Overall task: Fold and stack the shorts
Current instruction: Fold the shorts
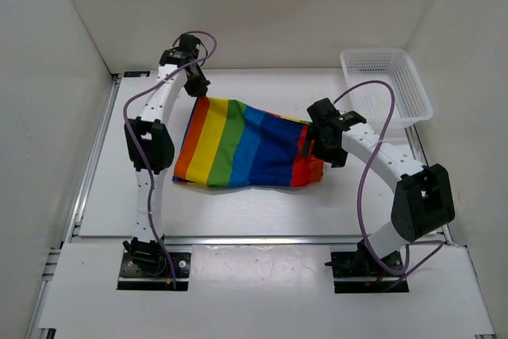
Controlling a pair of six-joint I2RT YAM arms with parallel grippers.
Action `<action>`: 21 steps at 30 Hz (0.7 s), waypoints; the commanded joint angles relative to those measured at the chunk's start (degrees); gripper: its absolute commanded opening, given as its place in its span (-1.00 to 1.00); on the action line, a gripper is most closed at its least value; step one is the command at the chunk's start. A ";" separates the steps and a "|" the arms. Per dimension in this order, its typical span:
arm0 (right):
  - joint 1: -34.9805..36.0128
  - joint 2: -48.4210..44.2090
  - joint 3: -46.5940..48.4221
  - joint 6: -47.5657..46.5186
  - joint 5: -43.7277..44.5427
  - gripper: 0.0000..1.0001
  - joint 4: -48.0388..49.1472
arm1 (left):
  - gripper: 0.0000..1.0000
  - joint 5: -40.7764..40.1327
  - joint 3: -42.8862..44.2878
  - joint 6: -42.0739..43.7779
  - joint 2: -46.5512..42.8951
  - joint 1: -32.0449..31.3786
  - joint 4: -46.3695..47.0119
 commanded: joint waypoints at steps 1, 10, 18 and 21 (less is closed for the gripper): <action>-0.22 -0.03 2.22 -0.65 0.32 0.72 -0.84 | -0.80 0.53 6.07 -0.10 5.14 -0.51 -0.39; -0.74 -0.55 2.22 -0.65 0.93 0.78 -1.37 | 0.65 2.56 2.32 -1.15 3.85 0.72 1.10; -2.23 -4.68 1.00 -0.05 -2.66 0.83 -1.89 | 0.89 -2.54 -13.32 0.08 -14.49 3.44 0.57; -5.22 -6.18 -3.04 -0.04 -8.46 0.83 1.96 | 0.83 -4.56 -23.92 0.61 -19.61 3.97 1.98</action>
